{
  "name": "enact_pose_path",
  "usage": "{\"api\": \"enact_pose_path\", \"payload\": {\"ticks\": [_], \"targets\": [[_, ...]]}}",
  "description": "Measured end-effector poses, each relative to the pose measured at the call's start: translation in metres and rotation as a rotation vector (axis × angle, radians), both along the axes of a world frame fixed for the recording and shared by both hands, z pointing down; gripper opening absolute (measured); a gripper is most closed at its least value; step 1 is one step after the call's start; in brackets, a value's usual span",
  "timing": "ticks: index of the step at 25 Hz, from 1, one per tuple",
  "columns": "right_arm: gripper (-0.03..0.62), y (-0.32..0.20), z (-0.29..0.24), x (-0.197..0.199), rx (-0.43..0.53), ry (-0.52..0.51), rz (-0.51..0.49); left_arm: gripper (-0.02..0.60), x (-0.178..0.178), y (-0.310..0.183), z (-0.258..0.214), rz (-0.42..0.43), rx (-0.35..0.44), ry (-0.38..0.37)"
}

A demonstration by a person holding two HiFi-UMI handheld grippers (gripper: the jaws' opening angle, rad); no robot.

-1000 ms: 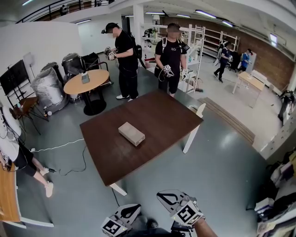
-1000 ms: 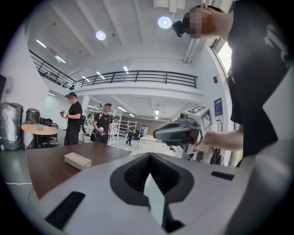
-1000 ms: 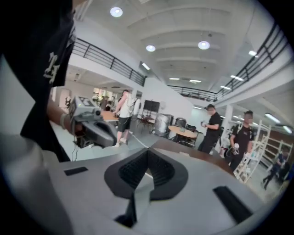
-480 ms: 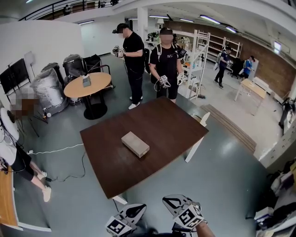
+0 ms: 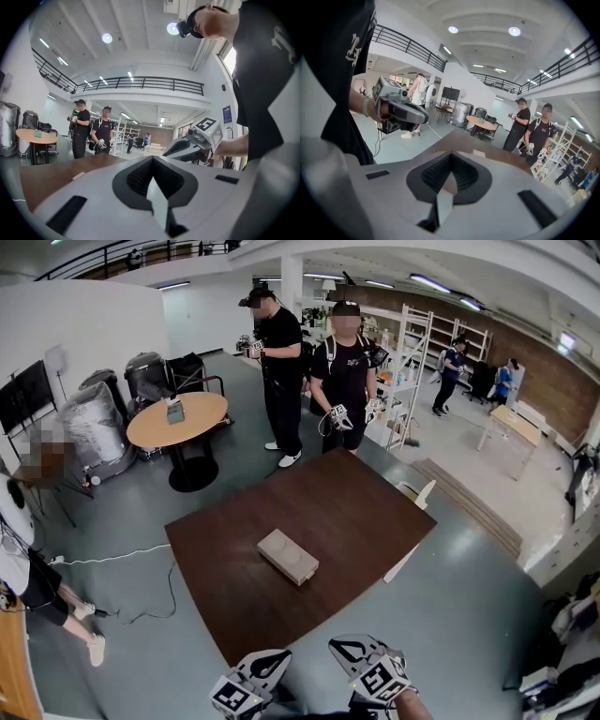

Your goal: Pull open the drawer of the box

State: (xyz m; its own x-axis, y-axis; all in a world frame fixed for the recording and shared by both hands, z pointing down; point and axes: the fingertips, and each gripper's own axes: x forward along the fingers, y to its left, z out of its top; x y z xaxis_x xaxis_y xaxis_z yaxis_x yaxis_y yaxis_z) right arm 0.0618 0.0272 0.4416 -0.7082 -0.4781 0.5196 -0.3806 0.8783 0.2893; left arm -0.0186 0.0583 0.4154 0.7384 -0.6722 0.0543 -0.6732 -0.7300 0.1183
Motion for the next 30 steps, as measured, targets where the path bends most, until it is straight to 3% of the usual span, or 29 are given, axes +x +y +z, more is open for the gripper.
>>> {"api": "enact_pose_path", "payload": {"ticks": [2,7,14,19,26,30], "targets": [[-0.012,-0.011,0.003,-0.011,-0.019,0.001,0.007,0.005,-0.015,-0.014,0.002,-0.005,-0.007,0.015],[-0.012,-0.032,0.0,-0.034,-0.05,-0.027,0.045,0.005,-0.048,-0.044,0.0,0.004,-0.041,0.134],[-0.012,-0.043,0.025,-0.051,-0.069,0.017,0.044,0.005,-0.075,-0.055,0.016,-0.009,-0.045,0.138],[-0.012,-0.071,0.018,-0.051,0.004,-0.005,0.109,0.005,-0.09,-0.062,0.027,-0.057,-0.098,0.133],[-0.012,-0.115,0.024,-0.048,-0.004,-0.017,0.156,0.005,-0.099,-0.079,0.019,-0.084,-0.053,0.171],[-0.012,-0.135,0.034,-0.036,-0.009,-0.027,0.165,0.005,-0.093,-0.081,0.02,-0.092,-0.079,0.113]]}}
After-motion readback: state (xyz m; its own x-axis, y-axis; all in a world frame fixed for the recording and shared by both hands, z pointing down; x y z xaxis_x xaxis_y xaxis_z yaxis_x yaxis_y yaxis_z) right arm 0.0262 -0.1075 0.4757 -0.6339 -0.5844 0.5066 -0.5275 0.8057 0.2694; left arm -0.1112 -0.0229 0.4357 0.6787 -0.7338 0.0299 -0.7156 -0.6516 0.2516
